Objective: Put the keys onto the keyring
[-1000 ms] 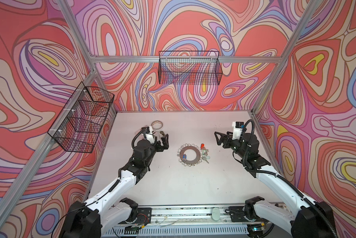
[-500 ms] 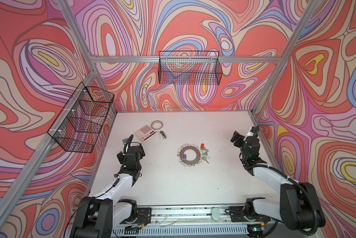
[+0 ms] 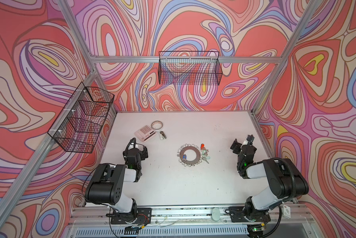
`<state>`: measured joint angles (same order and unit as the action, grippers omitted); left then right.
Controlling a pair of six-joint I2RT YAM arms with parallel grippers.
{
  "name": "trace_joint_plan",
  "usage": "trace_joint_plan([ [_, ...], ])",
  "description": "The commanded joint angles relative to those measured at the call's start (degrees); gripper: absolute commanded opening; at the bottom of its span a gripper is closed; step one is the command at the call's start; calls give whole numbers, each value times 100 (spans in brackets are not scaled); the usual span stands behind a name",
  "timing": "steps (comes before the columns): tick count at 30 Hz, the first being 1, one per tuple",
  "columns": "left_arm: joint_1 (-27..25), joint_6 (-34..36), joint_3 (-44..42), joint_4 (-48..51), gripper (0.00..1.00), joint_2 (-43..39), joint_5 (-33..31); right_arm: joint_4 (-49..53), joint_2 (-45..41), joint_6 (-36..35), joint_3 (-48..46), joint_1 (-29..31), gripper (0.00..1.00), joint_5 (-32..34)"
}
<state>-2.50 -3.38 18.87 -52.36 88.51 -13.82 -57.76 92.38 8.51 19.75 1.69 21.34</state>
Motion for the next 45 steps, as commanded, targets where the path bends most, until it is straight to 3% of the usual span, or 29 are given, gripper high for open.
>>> trace_joint_plan([
  [1, 39, 13, 261, 285, 100, -100, 171, -158, 186, -315, 333, 117, 98, -166],
  [3, 39, 94, 140, -251, 100, 55, 133, -83, 361, -484, 512, 187, 98, -363],
  [4, 39, 56, 192, -57, 100, -19, 135, -57, 324, -407, 453, 173, 98, -443],
  [6, 35, 45, 204, 107, 100, -51, 135, -1076, 606, -503, 118, 210, 98, -270],
  [8, 22, 94, 158, -162, 100, 15, 119, -755, 509, -439, 165, 216, 98, -288],
  [45, 13, 101, 187, -37, 100, -4, 188, -996, 536, -500, 99, 226, 98, -278],
])
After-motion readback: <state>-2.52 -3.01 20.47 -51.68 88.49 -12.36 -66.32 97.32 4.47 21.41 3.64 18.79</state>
